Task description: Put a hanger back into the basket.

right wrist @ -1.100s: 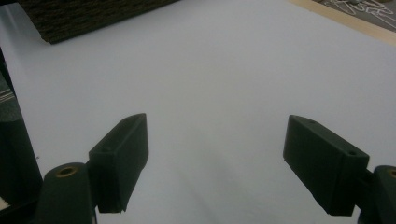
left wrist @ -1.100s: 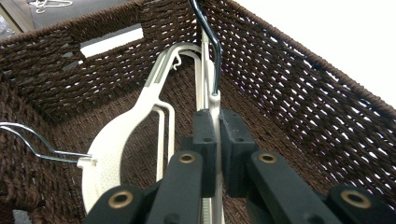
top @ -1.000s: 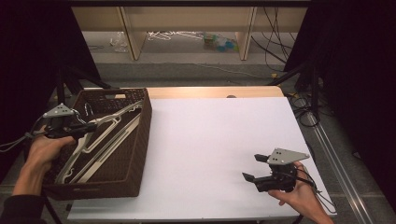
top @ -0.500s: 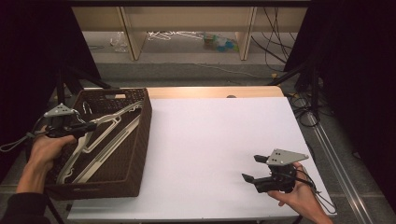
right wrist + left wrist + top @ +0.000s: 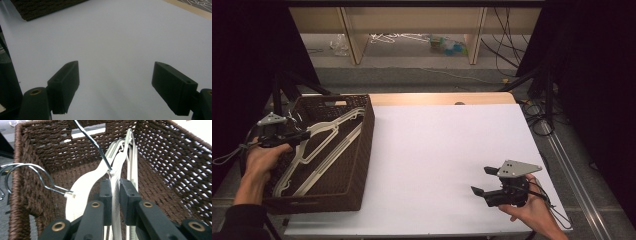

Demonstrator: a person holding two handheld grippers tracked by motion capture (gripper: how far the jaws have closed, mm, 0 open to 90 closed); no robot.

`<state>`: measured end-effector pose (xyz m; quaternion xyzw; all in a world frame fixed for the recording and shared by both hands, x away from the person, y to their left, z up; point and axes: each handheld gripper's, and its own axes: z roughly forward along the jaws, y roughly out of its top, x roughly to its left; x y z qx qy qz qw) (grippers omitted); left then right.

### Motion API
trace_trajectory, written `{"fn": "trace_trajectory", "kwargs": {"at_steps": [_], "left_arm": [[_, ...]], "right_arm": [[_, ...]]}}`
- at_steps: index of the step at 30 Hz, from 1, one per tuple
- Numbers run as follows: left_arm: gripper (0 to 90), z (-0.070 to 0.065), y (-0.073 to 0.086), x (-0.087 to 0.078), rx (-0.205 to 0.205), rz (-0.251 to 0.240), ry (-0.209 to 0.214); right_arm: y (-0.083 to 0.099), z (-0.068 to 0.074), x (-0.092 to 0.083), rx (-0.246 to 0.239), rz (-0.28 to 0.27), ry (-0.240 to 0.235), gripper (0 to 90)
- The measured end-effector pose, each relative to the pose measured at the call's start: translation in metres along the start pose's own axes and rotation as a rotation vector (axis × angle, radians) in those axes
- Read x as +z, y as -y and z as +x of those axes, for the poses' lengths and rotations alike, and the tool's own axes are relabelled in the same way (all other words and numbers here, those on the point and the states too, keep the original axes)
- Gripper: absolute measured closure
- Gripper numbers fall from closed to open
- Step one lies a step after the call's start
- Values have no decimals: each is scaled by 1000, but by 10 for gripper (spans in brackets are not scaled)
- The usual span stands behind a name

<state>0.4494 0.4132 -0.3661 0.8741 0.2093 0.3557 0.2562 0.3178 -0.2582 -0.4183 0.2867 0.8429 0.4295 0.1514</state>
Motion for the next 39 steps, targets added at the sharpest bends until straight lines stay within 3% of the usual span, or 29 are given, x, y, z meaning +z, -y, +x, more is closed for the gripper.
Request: {"fn": "trace_trajectory", "kwargs": {"at_steps": [3, 4, 6, 7, 8, 10, 11, 14, 17, 19, 20, 24, 29, 30, 31, 32, 37, 39], "left_arm": [[799, 1, 2, 1, 0, -2, -3], [797, 2, 2, 0, 9, 17, 1], [787, 2, 4, 1, 3, 18, -20], [787, 4, 6, 0, 29, 41, -10], [785, 4, 8, 1, 9, 37, -21], [774, 7, 12, -1, 38, 69, -21], [767, 6, 13, 0, 21, 60, -31], [731, 10, 19, -3, 72, 95, -35], [719, 6, 23, -3, 6, 75, -53], [692, 9, 22, -8, 56, 102, -54], [681, 9, 21, -9, 60, 100, -57], [645, 1, 15, -12, 4, 51, -78], [577, -4, 1, -25, 23, -21, -91], [573, -7, -1, -27, 0, -38, -95], [566, -15, -5, -29, -66, -65, -98], [550, -19, -8, -30, -86, -76, -99], [455, -47, -36, -34, -141, -170, -70], [431, -57, -46, -32, -132, -182, -55]], "right_arm": [[0, 0, 0, 4, 0, -3, 233], [0, 1, 0, 4, 1, -2, 233], [0, 0, 1, 3, 3, -1, 233], [0, 0, 1, 5, 2, -1, 233], [1, 0, 1, 7, 6, -2, 233], [1, 0, 1, 1, 6, 1, 233], [1, 0, 1, 2, 5, 0, 233], [1, 0, 1, 3, 4, -1, 233], [1, 0, 1, 5, 7, -2, 233], [1, 0, 1, 6, 8, -1, 233], [1, 0, 1, 2, 6, 0, 233], [1, 0, 0, 3, 2, -1, 233], [1, 0, 0, 8, 5, 0, 232], [1, 1, 0, 15, 6, -2, 232], [1, 0, 0, 7, 4, 2, 232], [1, 0, 0, 8, 4, 3, 231], [0, 1, 0, 5, -8, 8, 232], [0, 1, 0, 9, -10, 10, 232]]}}
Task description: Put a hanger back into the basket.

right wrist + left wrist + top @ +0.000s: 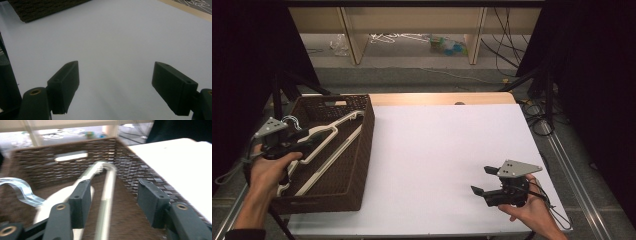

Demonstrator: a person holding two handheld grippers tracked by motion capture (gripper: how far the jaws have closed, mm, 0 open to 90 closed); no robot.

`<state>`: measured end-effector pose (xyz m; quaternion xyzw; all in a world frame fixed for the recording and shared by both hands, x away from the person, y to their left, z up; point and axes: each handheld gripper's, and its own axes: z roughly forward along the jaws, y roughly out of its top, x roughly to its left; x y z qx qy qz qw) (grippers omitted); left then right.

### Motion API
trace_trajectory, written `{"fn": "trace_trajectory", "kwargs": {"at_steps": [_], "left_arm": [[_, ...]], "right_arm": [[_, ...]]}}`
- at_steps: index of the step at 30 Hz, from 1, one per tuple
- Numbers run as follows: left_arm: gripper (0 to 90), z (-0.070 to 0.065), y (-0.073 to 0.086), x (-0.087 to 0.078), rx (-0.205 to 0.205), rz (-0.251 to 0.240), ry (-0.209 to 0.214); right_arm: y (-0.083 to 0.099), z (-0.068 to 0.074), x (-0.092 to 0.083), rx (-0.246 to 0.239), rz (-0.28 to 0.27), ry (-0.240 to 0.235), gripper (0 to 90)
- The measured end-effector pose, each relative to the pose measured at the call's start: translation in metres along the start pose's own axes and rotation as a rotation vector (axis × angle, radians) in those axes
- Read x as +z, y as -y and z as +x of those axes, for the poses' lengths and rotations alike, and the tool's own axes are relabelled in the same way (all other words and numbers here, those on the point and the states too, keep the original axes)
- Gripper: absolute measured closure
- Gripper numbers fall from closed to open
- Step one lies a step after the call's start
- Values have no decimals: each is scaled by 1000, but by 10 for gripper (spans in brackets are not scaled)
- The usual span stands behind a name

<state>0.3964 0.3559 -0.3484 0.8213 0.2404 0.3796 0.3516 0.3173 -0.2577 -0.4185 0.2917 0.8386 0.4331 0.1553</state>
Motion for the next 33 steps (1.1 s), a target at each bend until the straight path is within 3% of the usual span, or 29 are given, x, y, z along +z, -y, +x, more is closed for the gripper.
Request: {"fn": "trace_trajectory", "kwargs": {"at_steps": [2, 14, 15, 16, 22, 28, 33], "left_arm": [[399, -10, -9, 3, 21, -9, 12], [288, -66, -47, 8, -38, -124, 50], [279, -103, -48, 9, -490, -141, 78], [269, -110, -51, 8, -522, -137, 83], [216, -131, -61, 12, -472, -165, 125], [174, -151, -67, 9, -480, -196, 147], [170, -171, -71, 9, -459, -202, 168]], "right_arm": [[0, 0, 0, 1, -2, 1, 232], [2, 0, 0, 15, -23, 8, 219], [2, 0, 0, 18, -27, 10, 215], [2, 0, 0, 25, -27, 9, 211], [2, 0, 1, 21, -55, 3, 167], [3, 1, 2, 24, -82, -2, 165], [4, 2, 3, 18, -85, -3, 165]]}}
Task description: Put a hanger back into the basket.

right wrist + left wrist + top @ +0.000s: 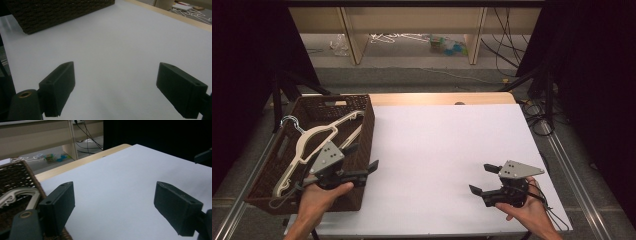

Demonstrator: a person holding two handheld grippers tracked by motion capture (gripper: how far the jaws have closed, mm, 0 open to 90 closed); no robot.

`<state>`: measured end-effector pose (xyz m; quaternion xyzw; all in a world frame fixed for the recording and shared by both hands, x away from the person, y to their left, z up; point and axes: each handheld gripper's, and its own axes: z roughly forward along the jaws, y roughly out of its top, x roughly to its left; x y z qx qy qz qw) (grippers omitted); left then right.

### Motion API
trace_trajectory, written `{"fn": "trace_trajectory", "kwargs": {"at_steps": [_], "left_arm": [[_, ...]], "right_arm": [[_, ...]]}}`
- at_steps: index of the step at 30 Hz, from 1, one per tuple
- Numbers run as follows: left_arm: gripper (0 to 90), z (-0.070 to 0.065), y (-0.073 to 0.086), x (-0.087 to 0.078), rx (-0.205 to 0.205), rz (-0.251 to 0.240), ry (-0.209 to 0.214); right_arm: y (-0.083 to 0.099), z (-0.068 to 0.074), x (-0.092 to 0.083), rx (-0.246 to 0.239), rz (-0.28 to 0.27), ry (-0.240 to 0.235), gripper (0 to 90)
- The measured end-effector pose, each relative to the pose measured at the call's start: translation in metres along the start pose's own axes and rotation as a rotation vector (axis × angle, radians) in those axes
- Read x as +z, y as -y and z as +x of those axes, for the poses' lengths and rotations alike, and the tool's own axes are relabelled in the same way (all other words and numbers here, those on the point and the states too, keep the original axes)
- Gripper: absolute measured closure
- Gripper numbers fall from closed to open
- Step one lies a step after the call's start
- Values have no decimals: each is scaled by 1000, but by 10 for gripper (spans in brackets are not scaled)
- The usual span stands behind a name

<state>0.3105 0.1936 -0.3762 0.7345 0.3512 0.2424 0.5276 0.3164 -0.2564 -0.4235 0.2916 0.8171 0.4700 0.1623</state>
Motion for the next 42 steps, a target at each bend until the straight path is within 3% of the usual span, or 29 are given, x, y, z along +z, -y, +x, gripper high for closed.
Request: {"fn": "trace_trajectory", "kwargs": {"at_steps": [8, 13, 14, 15, 17, 19, 20, 32, 39, 42], "left_arm": [[170, -24, 17, 5, 22, -12, 57], [170, -33, 34, 7, 44, -18, 48], [170, -33, 36, 9, 79, -34, 53], [170, -34, 39, 10, 88, -33, 51], [170, -36, 44, 11, 80, -32, 58], [170, -38, 47, 11, 100, -39, 54], [170, -39, 48, 11, 108, -36, 53], [170, -33, 52, 4, 87, -59, 31], [171, -32, 52, 5, 101, -52, 39], [172, -32, 53, 6, 85, -56, 41]], "right_arm": [[0, 3, -1, 3, -6, 0, 165], [0, 6, -1, 3, -14, 2, 165], [0, 6, -1, 3, -17, 1, 165], [0, 6, -1, 2, -20, 1, 165], [1, 6, -1, -5, -29, 3, 165], [2, 8, -1, 8, -32, -10, 165], [3, 8, -3, -5, -30, 13, 165], [9, 19, -10, -3, -46, -2, 164], [10, 16, -9, -13, -64, 13, 164], [11, 16, -9, -12, -60, 11, 164]]}}
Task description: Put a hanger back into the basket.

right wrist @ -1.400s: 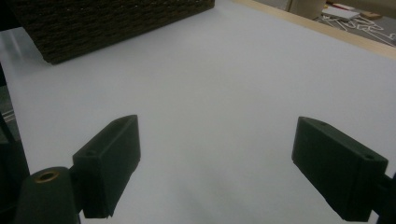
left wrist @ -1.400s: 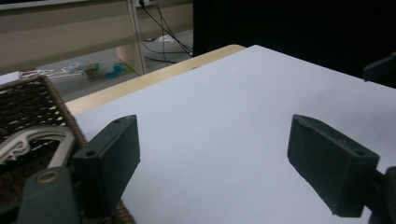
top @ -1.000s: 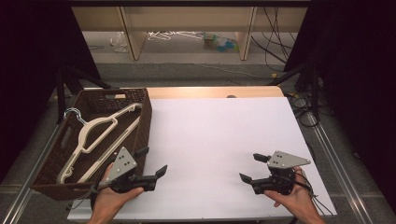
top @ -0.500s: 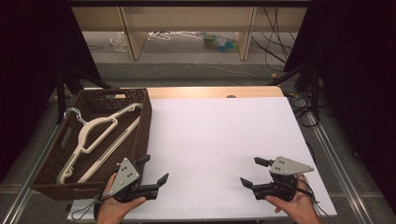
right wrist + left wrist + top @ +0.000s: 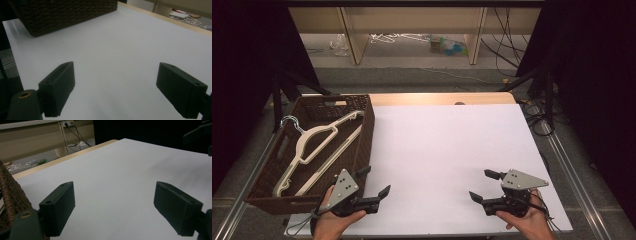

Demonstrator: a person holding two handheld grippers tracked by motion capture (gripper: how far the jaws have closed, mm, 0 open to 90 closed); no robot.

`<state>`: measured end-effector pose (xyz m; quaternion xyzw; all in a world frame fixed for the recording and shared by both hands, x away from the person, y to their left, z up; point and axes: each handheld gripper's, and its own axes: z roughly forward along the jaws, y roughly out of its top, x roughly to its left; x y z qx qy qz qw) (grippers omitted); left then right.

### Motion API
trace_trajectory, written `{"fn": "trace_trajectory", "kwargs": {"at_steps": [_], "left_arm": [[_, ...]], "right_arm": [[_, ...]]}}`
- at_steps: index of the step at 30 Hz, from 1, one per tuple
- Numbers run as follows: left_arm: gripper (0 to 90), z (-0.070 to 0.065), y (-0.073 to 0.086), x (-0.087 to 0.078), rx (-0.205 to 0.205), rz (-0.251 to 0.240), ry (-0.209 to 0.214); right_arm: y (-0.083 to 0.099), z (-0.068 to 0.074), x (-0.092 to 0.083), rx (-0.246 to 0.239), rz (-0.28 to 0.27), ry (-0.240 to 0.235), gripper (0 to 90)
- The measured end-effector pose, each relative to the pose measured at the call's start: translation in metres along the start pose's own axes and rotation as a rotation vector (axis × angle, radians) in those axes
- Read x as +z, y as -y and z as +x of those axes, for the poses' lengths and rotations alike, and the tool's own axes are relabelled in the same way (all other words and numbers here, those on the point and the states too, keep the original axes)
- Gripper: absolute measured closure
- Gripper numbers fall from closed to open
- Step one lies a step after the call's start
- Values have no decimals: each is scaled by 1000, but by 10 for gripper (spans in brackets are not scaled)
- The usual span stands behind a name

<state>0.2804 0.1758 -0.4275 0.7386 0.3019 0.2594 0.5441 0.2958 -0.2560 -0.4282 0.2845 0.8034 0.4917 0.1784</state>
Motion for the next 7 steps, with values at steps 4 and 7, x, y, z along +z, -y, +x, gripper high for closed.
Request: {"fn": "trace_trajectory", "kwargs": {"at_steps": [4, 7], "left_arm": [[172, -1, 0, 0, 4, 9, 2], [172, 0, 0, 0, 23, 12, 7]], "right_arm": [[0, 0, 1, 0, -1, -4, 164], [0, 1, 1, 9, 6, -9, 164]]}}
